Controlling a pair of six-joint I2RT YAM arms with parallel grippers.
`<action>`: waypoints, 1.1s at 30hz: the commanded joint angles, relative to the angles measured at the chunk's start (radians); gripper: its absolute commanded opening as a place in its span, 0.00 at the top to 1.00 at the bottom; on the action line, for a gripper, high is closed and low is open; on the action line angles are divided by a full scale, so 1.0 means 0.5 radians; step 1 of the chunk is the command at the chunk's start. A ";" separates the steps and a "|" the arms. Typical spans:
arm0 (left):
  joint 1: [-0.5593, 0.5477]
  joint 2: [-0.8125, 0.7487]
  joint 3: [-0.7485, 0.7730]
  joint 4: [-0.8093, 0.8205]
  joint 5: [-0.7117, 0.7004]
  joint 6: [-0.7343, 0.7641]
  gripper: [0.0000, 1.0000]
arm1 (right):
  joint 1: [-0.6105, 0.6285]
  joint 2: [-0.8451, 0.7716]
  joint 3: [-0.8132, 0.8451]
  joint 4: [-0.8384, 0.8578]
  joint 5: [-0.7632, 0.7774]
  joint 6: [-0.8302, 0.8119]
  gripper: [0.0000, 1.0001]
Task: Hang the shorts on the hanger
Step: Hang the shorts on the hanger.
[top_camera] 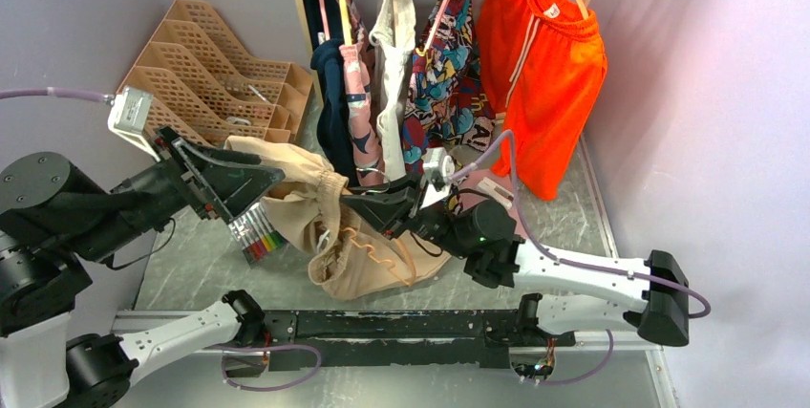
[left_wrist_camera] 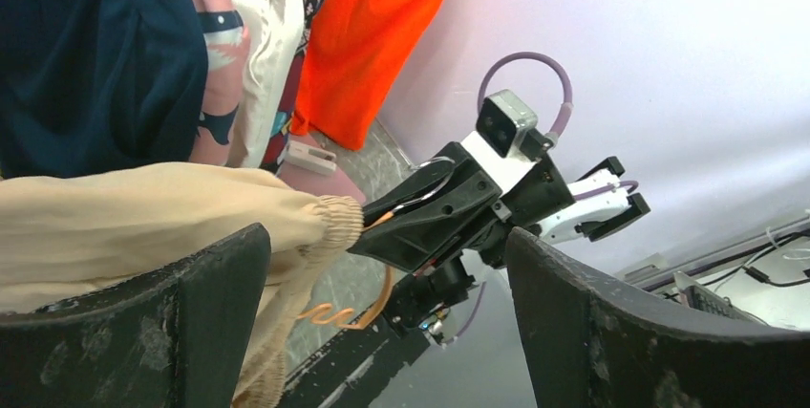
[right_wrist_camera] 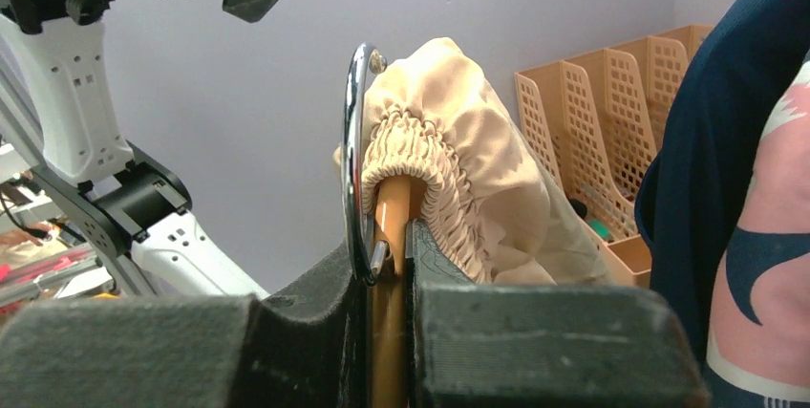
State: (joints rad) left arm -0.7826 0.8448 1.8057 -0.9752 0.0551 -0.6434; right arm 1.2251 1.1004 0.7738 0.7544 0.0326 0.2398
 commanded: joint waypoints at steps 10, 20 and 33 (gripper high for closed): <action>0.000 -0.268 0.011 0.101 -0.629 0.725 0.19 | -0.016 -0.594 0.503 -0.667 -0.232 -0.133 1.00; 0.000 -0.276 -0.189 0.290 -0.480 1.028 0.28 | -0.015 -0.931 0.402 -0.850 -0.199 0.006 1.00; -0.002 -0.153 -0.261 0.326 -0.120 1.204 0.38 | -0.016 -0.983 0.437 -0.922 -0.243 0.032 1.00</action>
State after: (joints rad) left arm -0.7826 0.7578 1.6943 -0.8352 -0.0582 -0.0841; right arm 1.2209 0.6346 0.9741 0.2214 -0.0784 0.2447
